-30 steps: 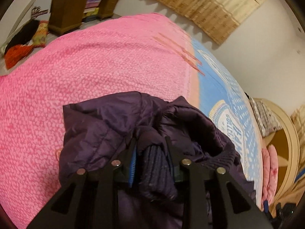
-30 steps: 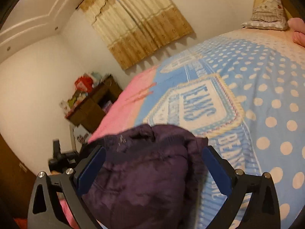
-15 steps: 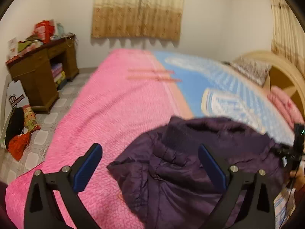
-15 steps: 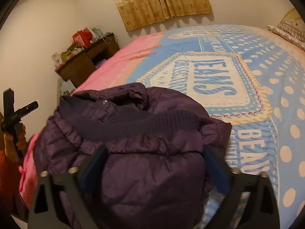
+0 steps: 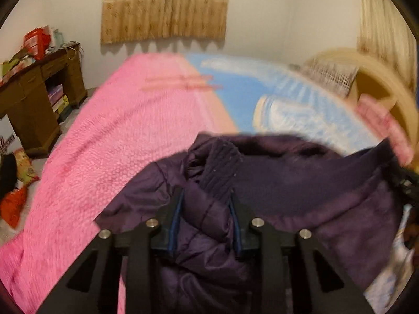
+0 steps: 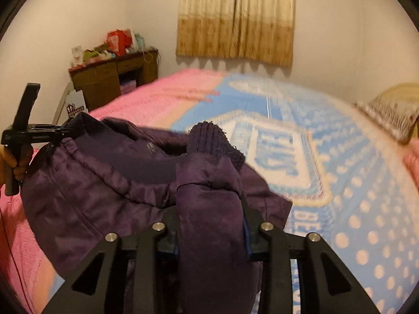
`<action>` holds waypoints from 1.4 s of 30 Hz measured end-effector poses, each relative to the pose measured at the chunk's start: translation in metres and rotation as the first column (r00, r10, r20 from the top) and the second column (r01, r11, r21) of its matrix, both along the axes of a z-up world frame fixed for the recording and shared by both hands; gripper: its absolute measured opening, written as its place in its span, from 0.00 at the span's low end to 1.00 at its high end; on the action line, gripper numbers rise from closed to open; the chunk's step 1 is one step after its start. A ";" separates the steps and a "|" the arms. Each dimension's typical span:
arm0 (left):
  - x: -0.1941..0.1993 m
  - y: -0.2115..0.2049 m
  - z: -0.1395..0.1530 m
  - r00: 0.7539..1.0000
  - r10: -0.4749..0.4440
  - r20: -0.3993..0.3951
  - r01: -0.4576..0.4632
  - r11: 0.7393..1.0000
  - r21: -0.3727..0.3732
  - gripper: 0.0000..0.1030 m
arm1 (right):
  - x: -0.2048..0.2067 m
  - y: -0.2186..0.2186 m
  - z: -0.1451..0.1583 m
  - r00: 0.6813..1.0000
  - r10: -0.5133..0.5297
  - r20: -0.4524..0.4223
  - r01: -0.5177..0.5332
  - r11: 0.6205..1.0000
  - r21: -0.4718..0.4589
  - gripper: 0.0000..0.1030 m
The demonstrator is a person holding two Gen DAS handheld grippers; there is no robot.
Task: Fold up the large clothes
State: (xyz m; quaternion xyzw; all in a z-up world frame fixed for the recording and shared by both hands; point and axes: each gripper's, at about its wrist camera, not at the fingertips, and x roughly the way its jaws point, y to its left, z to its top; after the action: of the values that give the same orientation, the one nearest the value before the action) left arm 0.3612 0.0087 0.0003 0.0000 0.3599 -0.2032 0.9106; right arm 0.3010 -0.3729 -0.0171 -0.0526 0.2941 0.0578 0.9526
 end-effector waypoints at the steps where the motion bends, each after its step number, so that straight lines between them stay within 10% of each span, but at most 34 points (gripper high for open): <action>1: -0.011 0.009 0.010 1.000 0.005 0.021 -0.004 0.999 -0.046 0.32 | -0.005 0.004 0.006 1.000 0.007 0.019 -0.007 1.000 -0.004 0.29; 10: -0.001 0.035 0.069 0.976 0.187 0.108 -0.164 0.967 -0.195 0.32 | 0.014 0.048 0.070 0.974 0.041 0.222 -0.006 0.988 -0.156 0.27; 14: 0.056 0.021 0.027 0.927 0.365 0.089 -0.362 0.931 -0.046 0.34 | 0.085 0.031 0.035 0.988 -0.049 0.147 0.068 0.990 -0.122 0.27; 18: 0.102 0.005 -0.056 0.864 0.503 -0.027 -0.489 0.850 0.195 0.24 | 0.143 0.011 -0.059 0.989 -0.120 -0.090 0.110 0.988 -0.105 0.57; 24: 0.109 0.009 -0.072 0.842 0.536 -0.064 -0.511 0.830 0.223 0.31 | 0.152 -0.006 -0.051 0.988 -0.099 -0.118 0.098 0.995 -0.013 0.65; 31: 0.090 0.037 -0.053 0.855 0.505 -0.115 -0.497 0.863 0.093 0.57 | 0.112 -0.038 -0.024 0.990 -0.132 -0.042 0.138 0.974 0.181 0.66; 36: 0.034 0.061 -0.009 0.856 0.516 0.042 -0.518 0.854 0.057 0.66 | 0.043 -0.061 0.013 0.972 -0.218 0.084 0.186 0.939 0.290 0.66; 39: 0.005 0.043 0.003 0.902 0.427 0.066 -0.429 0.903 0.023 0.66 | 0.029 -0.033 0.025 0.985 -0.152 0.084 0.130 0.967 0.221 0.34; 42: -0.019 -0.003 0.002 0.942 0.326 0.079 -0.329 0.944 0.028 0.66 | 0.033 0.010 0.023 0.997 -0.055 0.046 0.043 0.973 0.226 0.34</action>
State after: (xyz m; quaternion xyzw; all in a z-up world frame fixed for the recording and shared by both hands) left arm 0.3419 0.0055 0.0022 -0.0340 0.3254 -0.0416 0.9441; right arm 0.3339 -0.3632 0.0055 0.0615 0.2622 0.0660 0.9608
